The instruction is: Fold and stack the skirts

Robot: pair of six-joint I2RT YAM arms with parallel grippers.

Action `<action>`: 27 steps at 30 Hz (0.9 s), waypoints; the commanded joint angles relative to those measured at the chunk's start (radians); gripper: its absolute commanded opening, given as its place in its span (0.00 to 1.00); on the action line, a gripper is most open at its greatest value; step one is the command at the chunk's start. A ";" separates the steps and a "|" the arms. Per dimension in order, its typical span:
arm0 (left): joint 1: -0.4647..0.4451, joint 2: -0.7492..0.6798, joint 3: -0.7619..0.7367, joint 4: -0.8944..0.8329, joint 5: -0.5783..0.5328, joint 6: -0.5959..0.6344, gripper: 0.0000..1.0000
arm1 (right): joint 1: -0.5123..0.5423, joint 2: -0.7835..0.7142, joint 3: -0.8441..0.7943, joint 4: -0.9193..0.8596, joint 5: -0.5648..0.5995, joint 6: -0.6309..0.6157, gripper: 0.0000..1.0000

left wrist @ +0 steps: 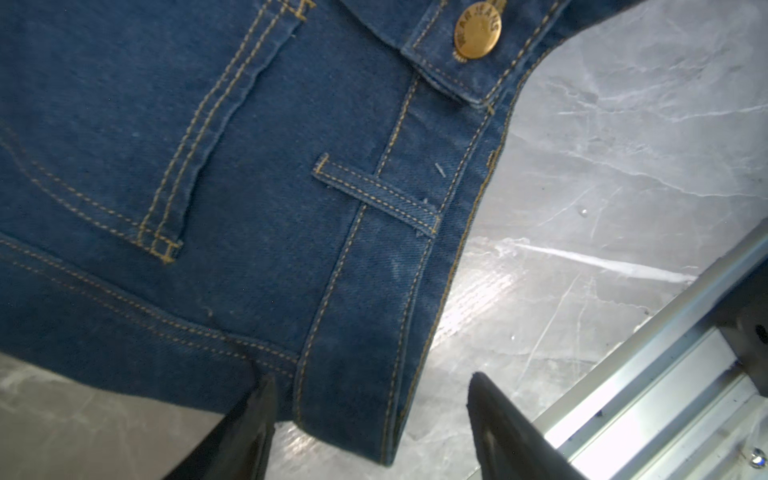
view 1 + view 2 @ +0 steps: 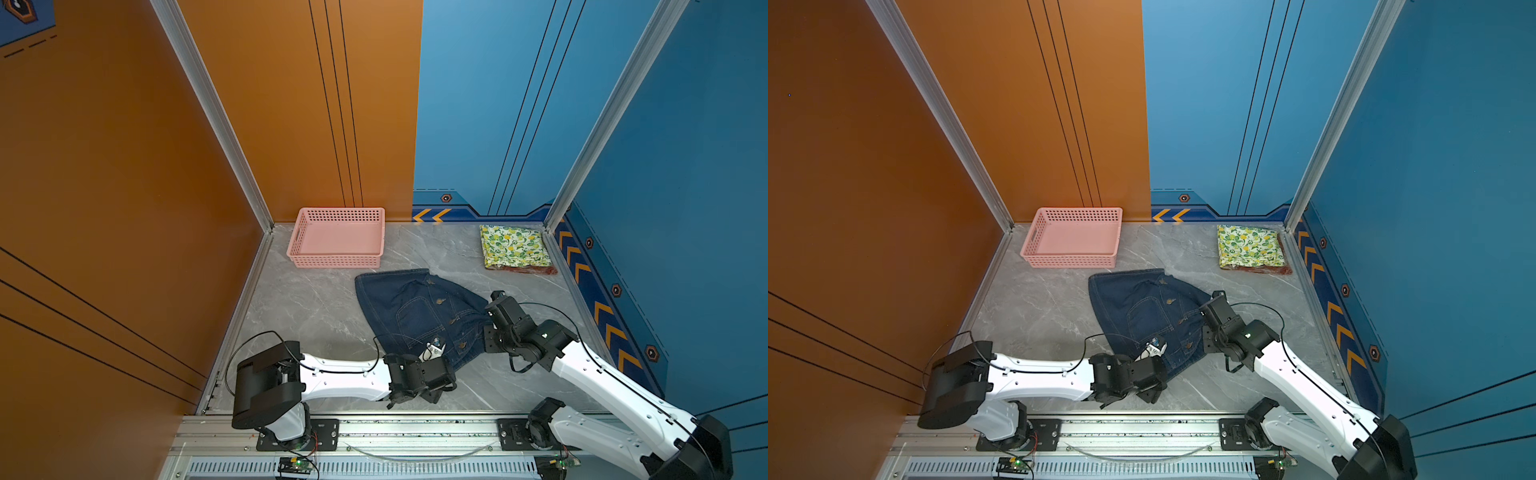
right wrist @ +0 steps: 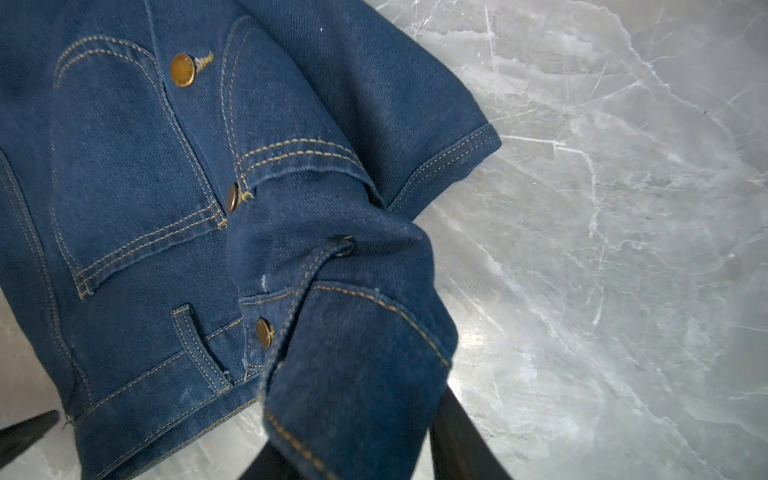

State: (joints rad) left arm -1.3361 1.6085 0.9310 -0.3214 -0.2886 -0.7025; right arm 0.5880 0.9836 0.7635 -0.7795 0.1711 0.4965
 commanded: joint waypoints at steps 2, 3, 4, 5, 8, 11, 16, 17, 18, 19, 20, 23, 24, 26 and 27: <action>-0.013 0.042 0.050 -0.075 0.021 0.030 0.66 | -0.018 -0.019 -0.012 0.018 -0.021 0.009 0.43; -0.011 0.045 0.051 -0.087 0.019 0.029 0.64 | -0.022 -0.019 -0.012 0.020 -0.024 0.009 0.43; -0.007 0.049 0.054 -0.102 0.016 0.024 0.59 | -0.024 -0.018 -0.012 0.020 -0.025 0.008 0.43; -0.002 0.050 0.054 -0.110 0.019 0.022 0.54 | -0.027 -0.017 -0.012 0.020 -0.026 0.008 0.43; 0.012 0.049 0.047 -0.134 0.009 0.009 0.43 | -0.031 -0.017 -0.012 0.023 -0.028 0.008 0.43; 0.020 0.050 0.049 -0.154 0.003 0.009 0.39 | -0.035 -0.016 -0.012 0.025 -0.028 0.007 0.43; 0.021 0.072 0.075 -0.184 0.001 0.025 0.46 | -0.041 -0.013 -0.009 0.026 -0.026 0.002 0.44; 0.021 0.081 0.086 -0.194 0.001 0.027 0.45 | -0.042 -0.014 -0.007 0.026 -0.027 0.002 0.45; 0.021 0.089 0.092 -0.201 -0.002 0.027 0.43 | -0.044 -0.014 -0.005 0.026 -0.025 0.001 0.45; 0.022 0.098 0.092 -0.207 -0.005 0.027 0.36 | -0.044 -0.014 -0.003 0.026 -0.025 0.001 0.45; 0.021 0.105 0.092 -0.208 -0.008 0.028 0.29 | -0.045 -0.014 -0.001 0.026 -0.024 -0.001 0.46; 0.030 0.115 0.135 -0.216 -0.035 0.029 0.08 | -0.047 -0.012 -0.001 0.026 -0.026 -0.003 0.48; 0.034 0.111 0.142 -0.225 -0.049 0.028 0.02 | -0.047 -0.013 -0.001 0.026 -0.027 -0.003 0.49; 0.052 0.082 0.153 -0.259 -0.077 0.012 0.00 | -0.047 -0.013 0.000 0.026 -0.033 -0.005 0.53; 0.061 0.052 0.151 -0.272 -0.096 0.002 0.00 | -0.047 -0.011 0.000 0.025 -0.035 -0.006 0.55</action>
State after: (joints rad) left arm -1.3048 1.7107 1.0561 -0.5220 -0.3145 -0.6804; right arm 0.5484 0.9768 0.7616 -0.7654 0.1497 0.4953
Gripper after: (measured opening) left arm 0.056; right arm 0.539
